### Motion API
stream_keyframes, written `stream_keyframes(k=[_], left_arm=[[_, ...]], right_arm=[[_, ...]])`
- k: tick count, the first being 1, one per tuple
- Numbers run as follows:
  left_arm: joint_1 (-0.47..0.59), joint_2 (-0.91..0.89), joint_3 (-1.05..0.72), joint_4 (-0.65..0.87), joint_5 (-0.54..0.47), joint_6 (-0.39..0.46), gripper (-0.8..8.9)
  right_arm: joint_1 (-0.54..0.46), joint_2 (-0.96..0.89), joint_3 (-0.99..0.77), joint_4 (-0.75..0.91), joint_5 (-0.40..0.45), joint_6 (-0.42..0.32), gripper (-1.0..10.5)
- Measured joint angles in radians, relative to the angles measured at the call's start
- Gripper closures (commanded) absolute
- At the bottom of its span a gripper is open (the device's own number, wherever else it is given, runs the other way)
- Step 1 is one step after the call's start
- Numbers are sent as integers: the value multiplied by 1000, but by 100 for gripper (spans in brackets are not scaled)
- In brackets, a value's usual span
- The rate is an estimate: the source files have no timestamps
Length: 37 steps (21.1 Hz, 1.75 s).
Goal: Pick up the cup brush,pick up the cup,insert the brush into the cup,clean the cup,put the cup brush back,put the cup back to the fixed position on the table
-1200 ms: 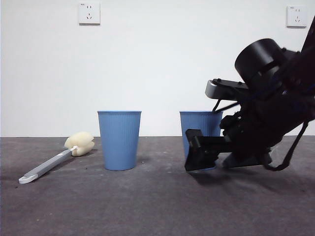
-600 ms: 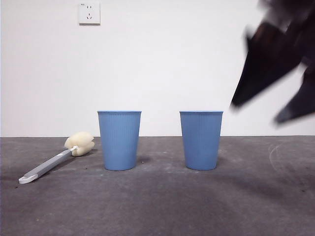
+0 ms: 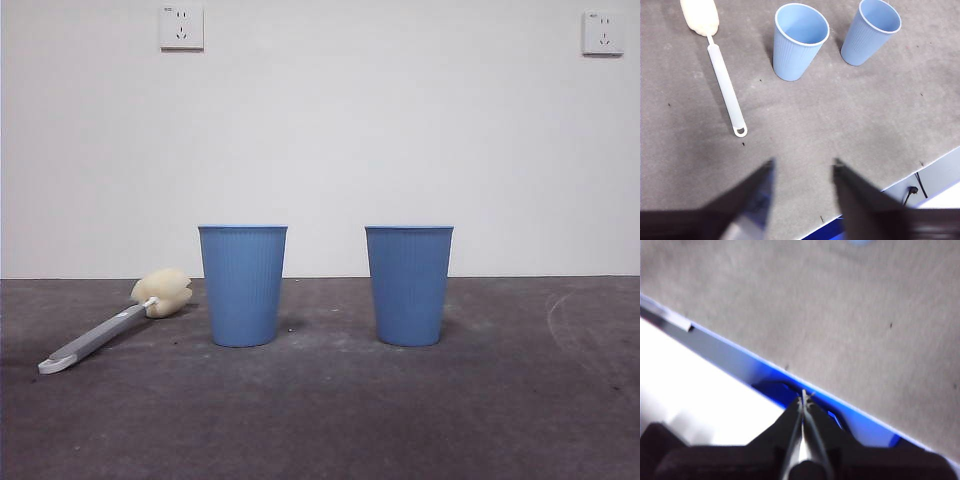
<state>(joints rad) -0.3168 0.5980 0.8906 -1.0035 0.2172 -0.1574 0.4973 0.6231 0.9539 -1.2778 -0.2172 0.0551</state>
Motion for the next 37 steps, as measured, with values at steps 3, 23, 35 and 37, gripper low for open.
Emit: stream_keyframes(k=[3, 23, 35, 37], left_arm=[[0, 0, 0, 0, 3, 0, 818], [0, 112, 2, 163, -191, 44, 818], [210, -312, -558, 1035, -288, 304, 817], [236, -351, -636, 1034, -296, 304, 818]], right_arm=[[0, 0, 1, -13, 9, 1, 945], [0, 3, 2, -12, 214, 20, 945], [0, 6, 2, -12, 236, 20, 945], [0, 7, 2, -12, 236, 20, 945]])
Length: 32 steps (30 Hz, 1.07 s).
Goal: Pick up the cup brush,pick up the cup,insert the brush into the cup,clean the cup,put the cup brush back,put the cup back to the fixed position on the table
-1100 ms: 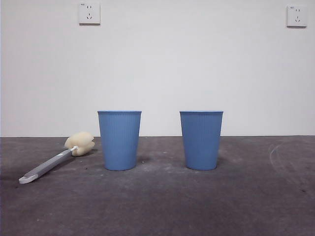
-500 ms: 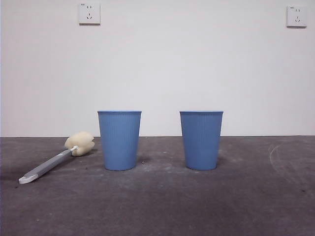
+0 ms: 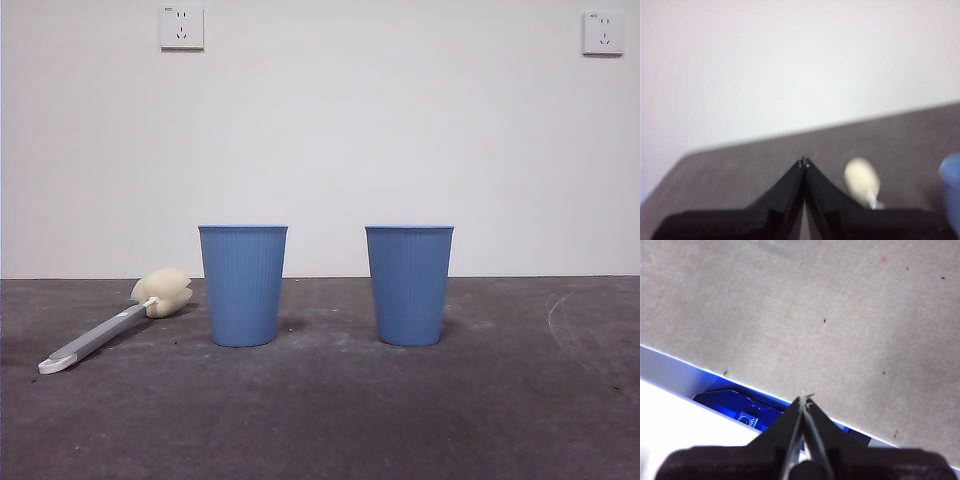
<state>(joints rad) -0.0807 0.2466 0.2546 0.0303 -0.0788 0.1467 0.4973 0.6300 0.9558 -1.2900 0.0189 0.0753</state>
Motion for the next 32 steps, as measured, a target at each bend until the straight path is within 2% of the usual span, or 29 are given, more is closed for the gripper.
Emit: stream_keyframes(k=[5, 11, 16, 32], left_arm=[[40, -95, -143, 1, 0, -6, 818], [59, -175, -231, -39, -2, -33, 817], [60, -239, -237, -204, -16, -47, 817], [60, -194, -236, -201, 6, -61, 817]], right_arm=[[0, 2, 0, 0, 0, 0, 945], [0, 2, 0, 0, 0, 0, 945], [0, 2, 0, 0, 0, 0, 945], [0, 2, 1, 0, 0, 0, 945]])
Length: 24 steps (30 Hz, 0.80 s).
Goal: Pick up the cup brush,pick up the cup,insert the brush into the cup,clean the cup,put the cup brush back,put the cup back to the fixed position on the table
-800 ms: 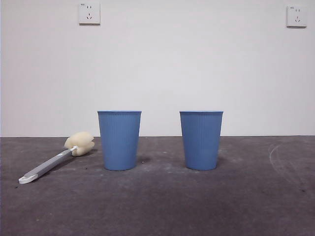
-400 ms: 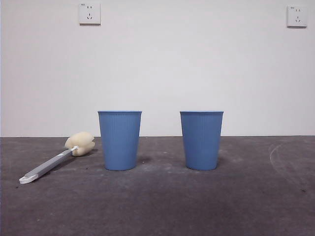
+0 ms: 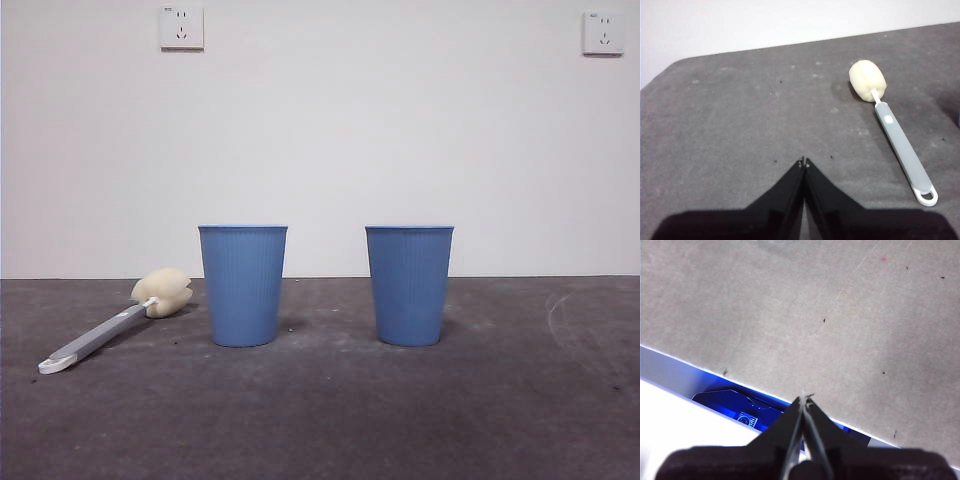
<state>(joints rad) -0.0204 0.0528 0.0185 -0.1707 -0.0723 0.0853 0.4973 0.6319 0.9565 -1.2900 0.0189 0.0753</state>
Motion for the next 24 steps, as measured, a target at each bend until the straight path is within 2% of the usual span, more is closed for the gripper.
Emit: stream_keyframes(k=[8, 10, 13, 18, 22, 24], left_arm=[[0, 40, 0, 0, 0, 0, 817], [0, 49, 0, 0, 0, 0, 817], [0, 62, 0, 0, 0, 0, 817], [0, 87, 0, 0, 0, 0, 817], [0, 107, 0, 0, 0, 0, 817], [0, 116, 0, 0, 0, 0, 817]], right_arm=[[0, 0, 0, 0, 5, -1, 946], [-1, -1, 0, 7, 60, -21, 946], [-37, -22, 0, 9, 192, -51, 946], [-208, -119, 0, 6, 249, -72, 946], [-348, -195, 0, 26, 332, -124, 946], [-396, -243, -2, 96, 325, -142, 946]])
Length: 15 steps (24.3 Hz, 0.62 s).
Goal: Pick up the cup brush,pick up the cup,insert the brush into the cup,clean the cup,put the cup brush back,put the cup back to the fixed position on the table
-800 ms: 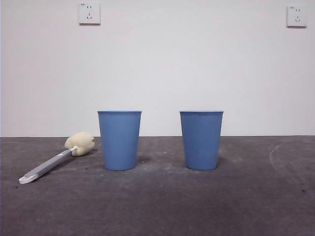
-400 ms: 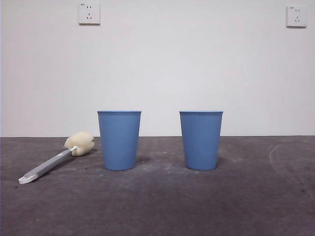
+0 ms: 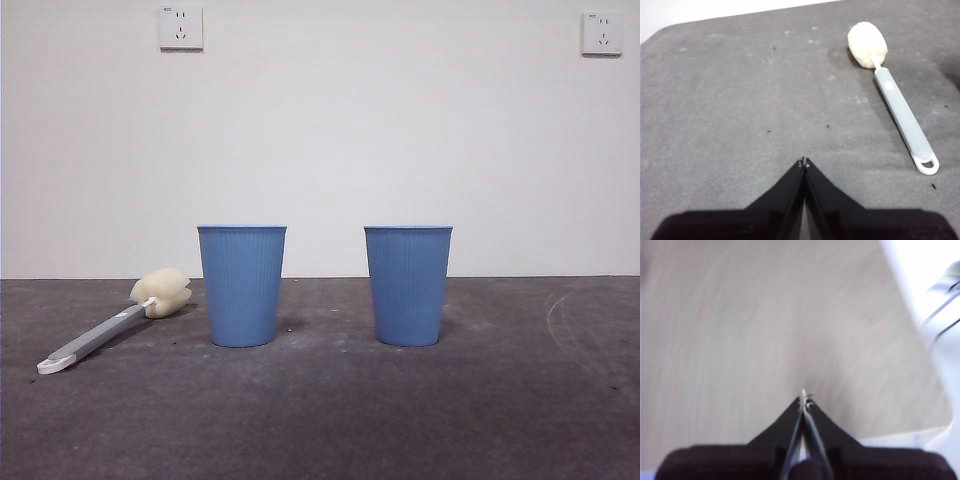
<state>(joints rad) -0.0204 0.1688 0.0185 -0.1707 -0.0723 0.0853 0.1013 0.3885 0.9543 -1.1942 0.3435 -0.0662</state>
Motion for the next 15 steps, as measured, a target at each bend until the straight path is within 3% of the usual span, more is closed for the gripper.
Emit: stream_keyframes(k=[7, 12, 15], left_arm=[[0, 35, 0, 0, 0, 0, 817], [0, 59, 0, 21, 0, 0, 817], [0, 67, 0, 23, 0, 0, 817]], right_arm=[[-102, -194, -217, 517, -121, -17, 946], [-153, -304, -654, 1025, -203, -10, 946], [-154, -374, -853, 1167, -205, 17, 946]])
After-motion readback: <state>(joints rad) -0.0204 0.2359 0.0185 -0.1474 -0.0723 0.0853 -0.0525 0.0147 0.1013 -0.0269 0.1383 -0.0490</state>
